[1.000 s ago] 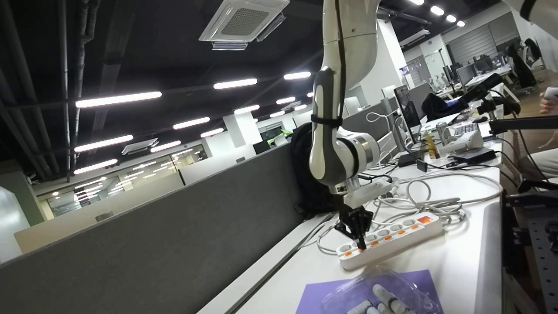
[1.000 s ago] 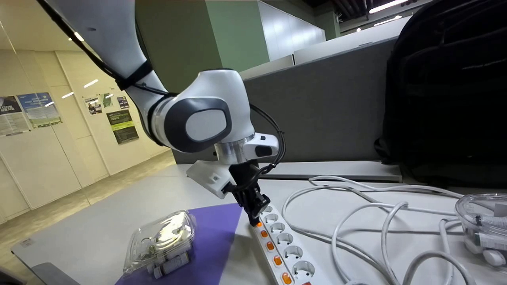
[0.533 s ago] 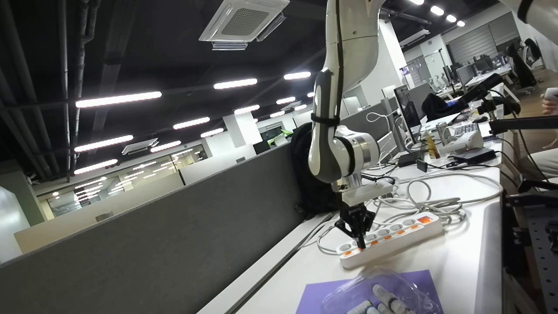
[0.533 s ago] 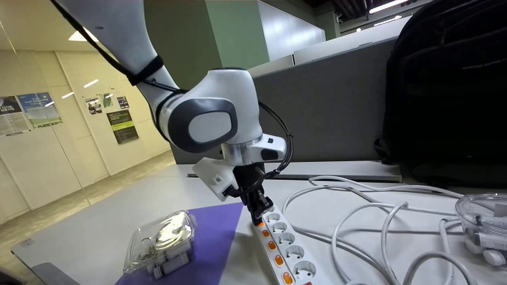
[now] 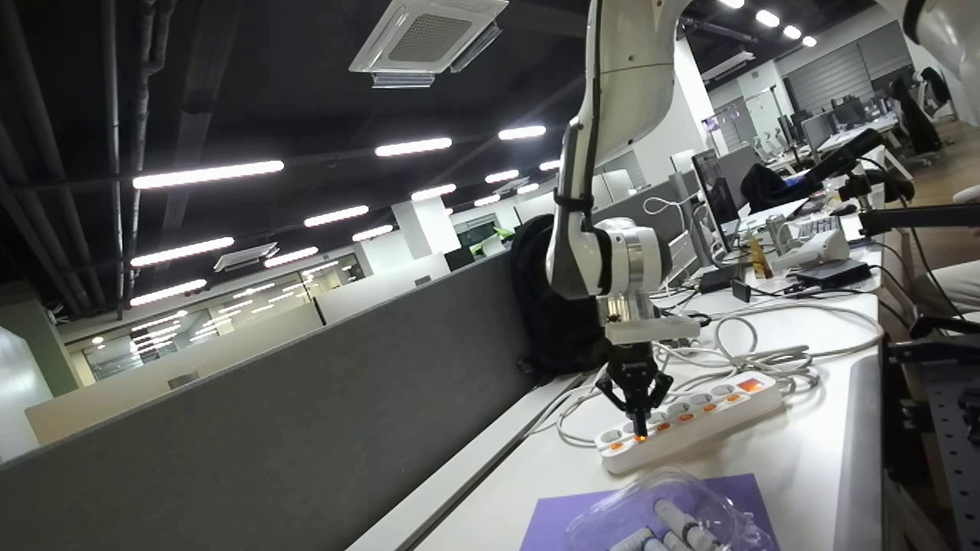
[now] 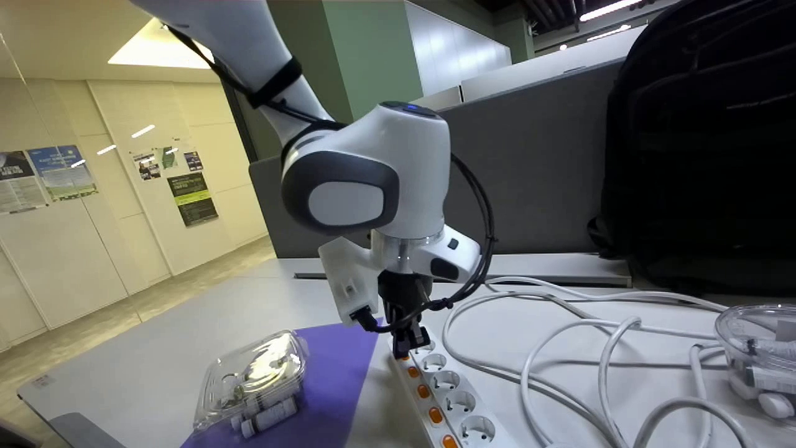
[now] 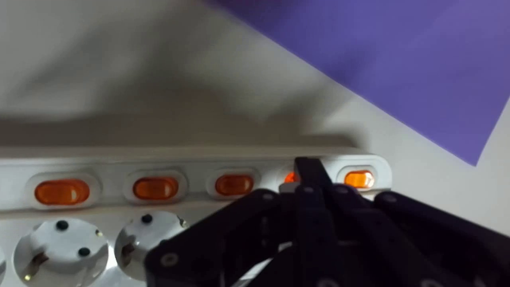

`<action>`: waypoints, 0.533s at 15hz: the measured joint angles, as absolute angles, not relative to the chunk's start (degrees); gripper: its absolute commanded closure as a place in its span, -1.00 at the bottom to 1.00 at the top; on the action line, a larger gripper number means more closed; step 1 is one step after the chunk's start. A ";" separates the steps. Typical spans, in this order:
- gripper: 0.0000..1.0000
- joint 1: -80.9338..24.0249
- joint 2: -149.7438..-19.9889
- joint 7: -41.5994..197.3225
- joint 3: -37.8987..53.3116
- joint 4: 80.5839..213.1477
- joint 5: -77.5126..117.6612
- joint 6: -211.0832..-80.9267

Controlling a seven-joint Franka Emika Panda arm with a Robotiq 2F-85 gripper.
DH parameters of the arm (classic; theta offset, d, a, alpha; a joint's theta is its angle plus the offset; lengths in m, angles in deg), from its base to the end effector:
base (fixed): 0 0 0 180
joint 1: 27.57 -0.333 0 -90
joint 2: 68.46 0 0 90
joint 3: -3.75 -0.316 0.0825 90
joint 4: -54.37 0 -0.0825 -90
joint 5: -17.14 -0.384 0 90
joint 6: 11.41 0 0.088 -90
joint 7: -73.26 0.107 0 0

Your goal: Turn off the second last switch to the left

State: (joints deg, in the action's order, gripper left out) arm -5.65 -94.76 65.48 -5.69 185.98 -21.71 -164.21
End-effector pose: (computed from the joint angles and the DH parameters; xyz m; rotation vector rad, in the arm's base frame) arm 0.4930 -0.1224 0.1400 -2.6014 0.9782 0.0498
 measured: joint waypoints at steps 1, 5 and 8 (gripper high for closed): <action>1.00 -4.42 -95.28 63.88 -5.37 185.37 -24.83 -161.96; 1.00 -3.06 -96.80 60.87 -1.13 183.34 -33.35 -154.14; 1.00 -4.61 -96.95 58.52 1.23 182.96 -35.28 -152.58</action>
